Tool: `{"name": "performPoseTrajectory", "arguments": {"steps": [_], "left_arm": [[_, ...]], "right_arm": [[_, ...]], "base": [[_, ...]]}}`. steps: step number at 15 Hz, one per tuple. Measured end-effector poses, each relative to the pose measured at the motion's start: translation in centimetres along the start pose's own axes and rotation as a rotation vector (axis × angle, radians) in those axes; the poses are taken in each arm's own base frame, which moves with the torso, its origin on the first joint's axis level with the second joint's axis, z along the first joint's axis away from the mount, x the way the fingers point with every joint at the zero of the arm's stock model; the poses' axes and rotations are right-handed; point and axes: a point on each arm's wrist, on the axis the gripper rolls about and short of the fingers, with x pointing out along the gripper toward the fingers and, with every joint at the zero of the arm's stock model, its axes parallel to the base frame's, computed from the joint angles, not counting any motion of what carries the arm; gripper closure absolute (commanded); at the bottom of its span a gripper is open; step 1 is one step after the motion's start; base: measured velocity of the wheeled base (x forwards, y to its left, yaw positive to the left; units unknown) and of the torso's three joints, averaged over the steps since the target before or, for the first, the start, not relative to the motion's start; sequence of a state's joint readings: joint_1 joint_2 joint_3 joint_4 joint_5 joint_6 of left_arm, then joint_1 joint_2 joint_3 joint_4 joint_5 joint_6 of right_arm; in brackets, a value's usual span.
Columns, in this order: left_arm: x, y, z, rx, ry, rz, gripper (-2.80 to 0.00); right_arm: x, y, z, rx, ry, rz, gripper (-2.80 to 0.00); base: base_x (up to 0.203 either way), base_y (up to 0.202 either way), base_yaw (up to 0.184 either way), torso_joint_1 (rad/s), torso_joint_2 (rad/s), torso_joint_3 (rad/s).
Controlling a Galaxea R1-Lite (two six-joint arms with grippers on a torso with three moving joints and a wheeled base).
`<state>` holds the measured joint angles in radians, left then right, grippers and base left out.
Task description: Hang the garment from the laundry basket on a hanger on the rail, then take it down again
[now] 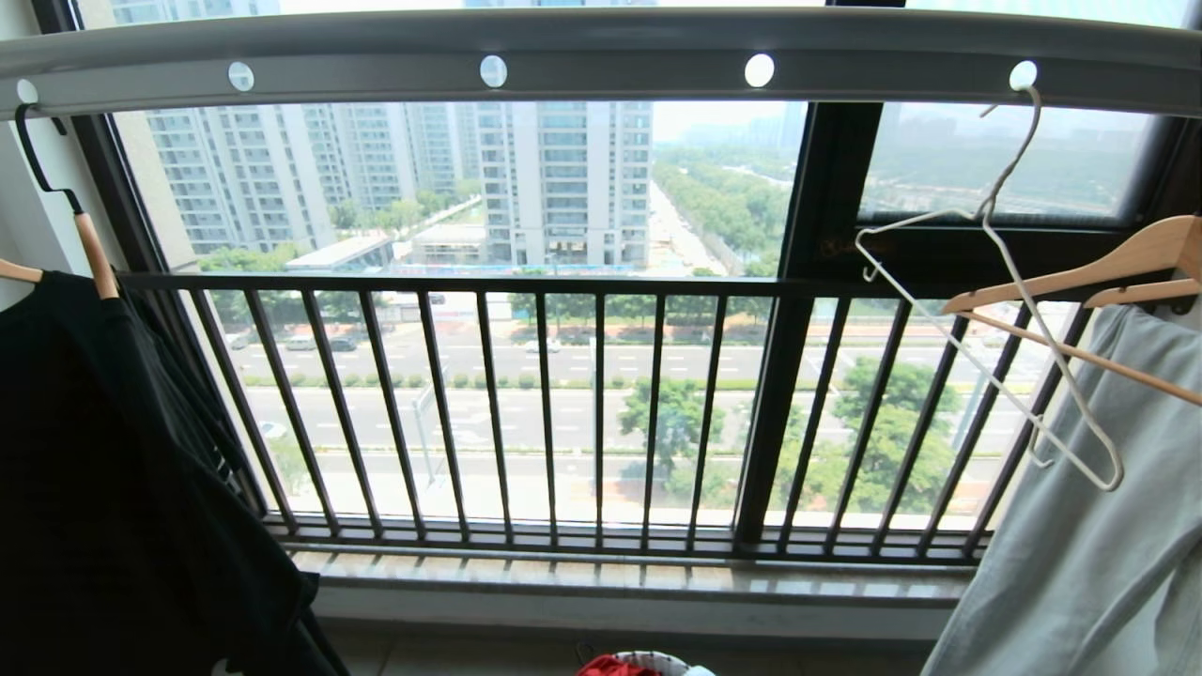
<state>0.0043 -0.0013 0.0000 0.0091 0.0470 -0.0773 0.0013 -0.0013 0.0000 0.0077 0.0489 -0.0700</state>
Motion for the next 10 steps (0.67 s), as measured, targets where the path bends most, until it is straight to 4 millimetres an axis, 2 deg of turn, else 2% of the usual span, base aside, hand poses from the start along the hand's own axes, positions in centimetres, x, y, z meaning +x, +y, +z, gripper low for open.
{"name": "performPoseTrajectory", "arguments": {"steps": [10], "left_arm": [[0.00, 0.00, 0.00, 0.000, 0.000, 0.000, 0.00]], "right_arm": [[0.00, 0.00, 0.00, 0.000, 0.000, 0.000, 0.00]], "base": [[0.000, 0.000, 0.000, 0.000, 0.00, 0.000]]}}
